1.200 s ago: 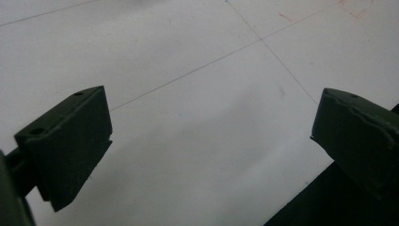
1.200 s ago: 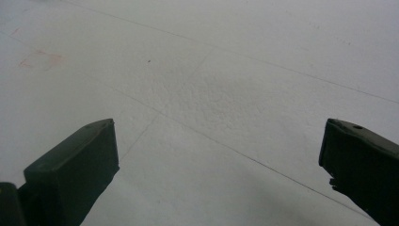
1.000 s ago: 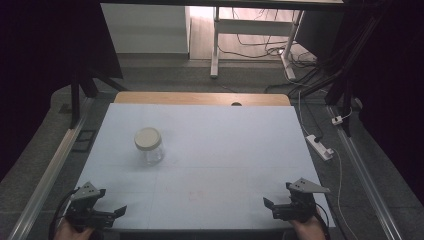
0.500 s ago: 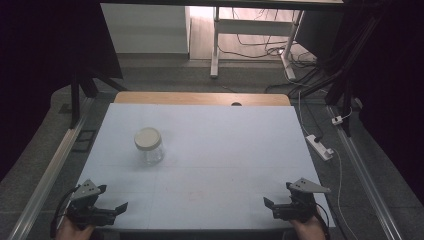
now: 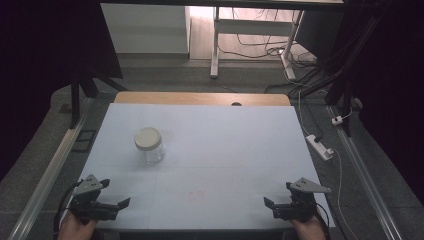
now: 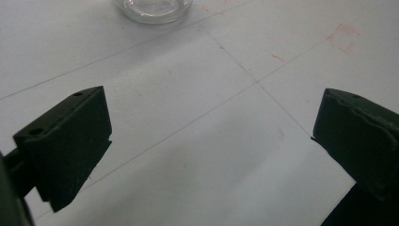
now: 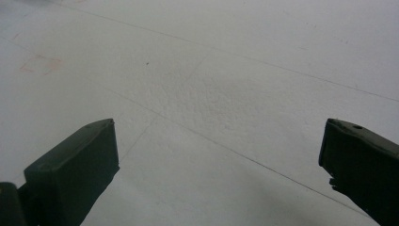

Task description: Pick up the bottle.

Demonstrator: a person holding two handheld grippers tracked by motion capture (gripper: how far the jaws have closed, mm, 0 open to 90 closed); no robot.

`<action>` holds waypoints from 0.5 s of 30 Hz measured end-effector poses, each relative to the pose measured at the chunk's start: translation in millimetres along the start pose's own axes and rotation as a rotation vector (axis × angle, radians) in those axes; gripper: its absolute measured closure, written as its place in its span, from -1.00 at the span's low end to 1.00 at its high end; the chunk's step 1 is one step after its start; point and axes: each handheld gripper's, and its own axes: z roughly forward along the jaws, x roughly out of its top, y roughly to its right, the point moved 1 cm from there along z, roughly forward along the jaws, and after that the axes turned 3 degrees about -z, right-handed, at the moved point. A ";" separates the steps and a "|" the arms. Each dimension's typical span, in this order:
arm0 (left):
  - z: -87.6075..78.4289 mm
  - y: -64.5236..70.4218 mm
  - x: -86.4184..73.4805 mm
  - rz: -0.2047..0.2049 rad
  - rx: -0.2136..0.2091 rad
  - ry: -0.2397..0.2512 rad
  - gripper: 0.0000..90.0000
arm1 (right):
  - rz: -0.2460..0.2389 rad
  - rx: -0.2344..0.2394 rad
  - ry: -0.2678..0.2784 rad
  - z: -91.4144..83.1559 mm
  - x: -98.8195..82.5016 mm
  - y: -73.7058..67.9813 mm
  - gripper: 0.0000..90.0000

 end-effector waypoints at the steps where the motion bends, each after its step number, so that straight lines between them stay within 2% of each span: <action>1: 1.1 -0.7 1.0 0.005 0.000 0.000 -1.00 | -0.001 0.000 0.000 0.1 0.0 0.0 -1.00; 7: 3.6 -2.6 3.8 0.022 -0.016 0.018 -1.00 | 0.000 0.000 -0.001 0.1 0.0 0.1 -1.00; 11: 6.5 -3.0 5.8 0.055 -0.020 0.023 -1.00 | 0.001 0.000 -0.001 0.1 0.0 0.1 -1.00; 15: 8.0 -4.4 7.9 0.054 -0.027 0.047 -1.00 | 0.004 -0.001 0.000 0.0 -0.1 0.2 -1.00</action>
